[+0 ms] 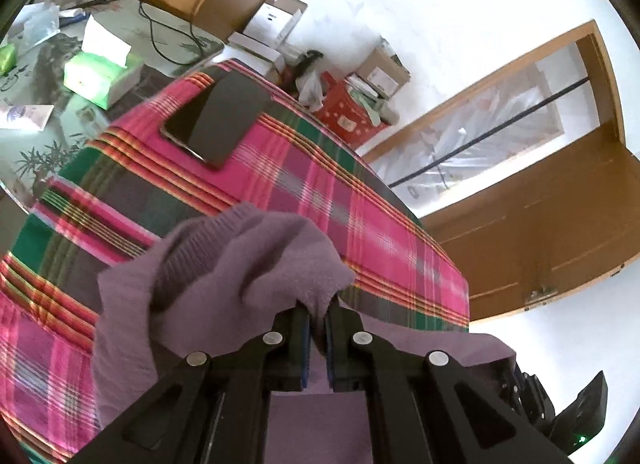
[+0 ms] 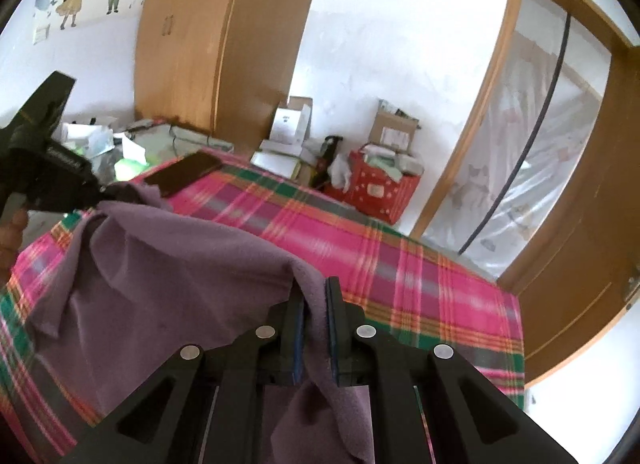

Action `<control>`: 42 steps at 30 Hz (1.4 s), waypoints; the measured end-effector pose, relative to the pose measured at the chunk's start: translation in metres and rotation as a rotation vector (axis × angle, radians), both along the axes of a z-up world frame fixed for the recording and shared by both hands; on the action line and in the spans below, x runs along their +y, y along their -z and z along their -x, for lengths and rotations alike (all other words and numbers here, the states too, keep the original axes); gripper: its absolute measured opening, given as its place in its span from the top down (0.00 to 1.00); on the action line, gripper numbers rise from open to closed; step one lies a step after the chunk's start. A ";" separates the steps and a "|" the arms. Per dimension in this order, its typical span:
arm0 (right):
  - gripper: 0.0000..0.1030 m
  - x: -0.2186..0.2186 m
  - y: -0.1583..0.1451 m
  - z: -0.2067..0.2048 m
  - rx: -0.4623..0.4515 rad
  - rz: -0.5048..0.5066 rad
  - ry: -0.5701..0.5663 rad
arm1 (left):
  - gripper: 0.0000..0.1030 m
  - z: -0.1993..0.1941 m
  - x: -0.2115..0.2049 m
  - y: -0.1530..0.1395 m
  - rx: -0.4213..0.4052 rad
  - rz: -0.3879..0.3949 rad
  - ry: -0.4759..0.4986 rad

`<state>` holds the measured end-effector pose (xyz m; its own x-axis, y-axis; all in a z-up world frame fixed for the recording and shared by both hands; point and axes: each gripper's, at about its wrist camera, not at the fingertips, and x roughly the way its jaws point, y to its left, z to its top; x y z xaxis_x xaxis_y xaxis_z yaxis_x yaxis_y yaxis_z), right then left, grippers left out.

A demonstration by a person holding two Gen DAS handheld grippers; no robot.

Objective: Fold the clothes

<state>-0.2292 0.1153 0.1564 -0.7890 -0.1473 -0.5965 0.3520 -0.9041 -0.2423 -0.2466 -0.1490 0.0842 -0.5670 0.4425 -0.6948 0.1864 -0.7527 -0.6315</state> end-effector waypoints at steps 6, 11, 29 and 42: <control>0.92 -0.016 -0.003 0.033 0.018 0.022 0.024 | 0.94 0.010 -0.011 -0.008 0.046 0.035 -0.051; 0.92 -0.030 0.011 0.061 0.006 0.029 0.067 | 0.94 0.022 -0.013 -0.001 0.049 0.090 -0.079; 0.73 -0.027 0.028 0.046 -0.109 0.107 0.082 | 0.75 -0.013 -0.023 0.019 -0.012 0.153 0.032; 0.73 -0.070 0.049 -0.062 -0.201 0.315 -0.210 | 0.74 -0.105 -0.048 0.034 -0.059 0.184 0.049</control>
